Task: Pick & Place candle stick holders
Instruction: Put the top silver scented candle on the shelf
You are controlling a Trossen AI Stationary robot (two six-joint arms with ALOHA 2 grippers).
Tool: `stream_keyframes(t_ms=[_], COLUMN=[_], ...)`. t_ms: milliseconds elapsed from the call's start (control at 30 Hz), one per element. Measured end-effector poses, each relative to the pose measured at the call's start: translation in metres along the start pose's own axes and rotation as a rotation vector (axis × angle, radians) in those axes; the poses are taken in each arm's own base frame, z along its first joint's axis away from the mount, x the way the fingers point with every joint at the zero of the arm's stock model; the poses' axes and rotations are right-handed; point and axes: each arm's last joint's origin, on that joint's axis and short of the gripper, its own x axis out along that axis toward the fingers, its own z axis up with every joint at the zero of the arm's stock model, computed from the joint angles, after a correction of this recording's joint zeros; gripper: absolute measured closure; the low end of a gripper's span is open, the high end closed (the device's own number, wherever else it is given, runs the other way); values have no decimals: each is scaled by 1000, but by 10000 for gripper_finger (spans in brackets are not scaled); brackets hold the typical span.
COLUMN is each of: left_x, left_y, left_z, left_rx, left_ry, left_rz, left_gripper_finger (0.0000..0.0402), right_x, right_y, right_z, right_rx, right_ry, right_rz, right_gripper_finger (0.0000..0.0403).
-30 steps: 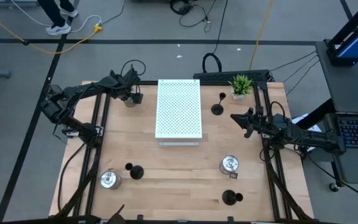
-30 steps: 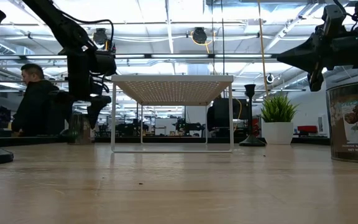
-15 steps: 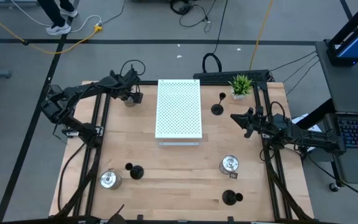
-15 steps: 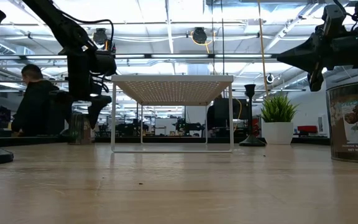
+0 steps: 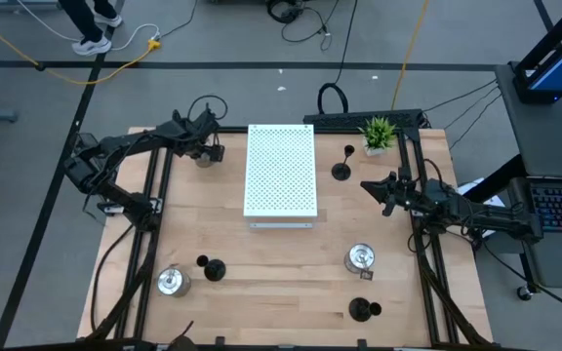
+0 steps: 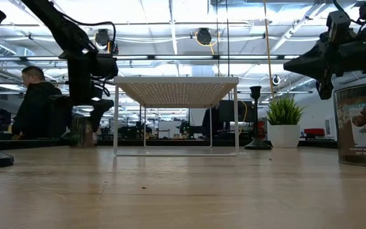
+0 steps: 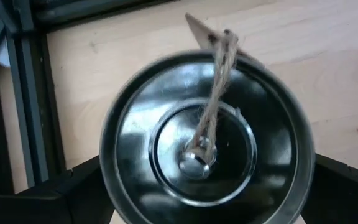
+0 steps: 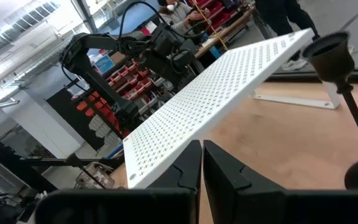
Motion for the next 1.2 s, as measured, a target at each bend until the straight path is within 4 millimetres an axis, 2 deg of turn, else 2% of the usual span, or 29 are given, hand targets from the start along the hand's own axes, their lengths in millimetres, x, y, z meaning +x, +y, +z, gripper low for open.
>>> stream_keyframes(t_ms=[333,733,1000,1200], left_x=[1,1,1,2], left_y=[-4,-3,-3,-2], left_z=[7,5,4,4], left_rx=[-36,-32,-43,-50], left_ry=[-71,-57,-56,-52], left_rz=[-40,-35,-40,-38], left_gripper_finger=[2,3,42,28], right_x=[0,0,0,0], right_y=[0,0,0,0], right_z=[0,0,0,0], right_rx=[4,4,4,21], right_ry=[3,3,3,3], right_rz=[-2,-3,-3,-3], right_gripper_finger=[394,394,394,394])
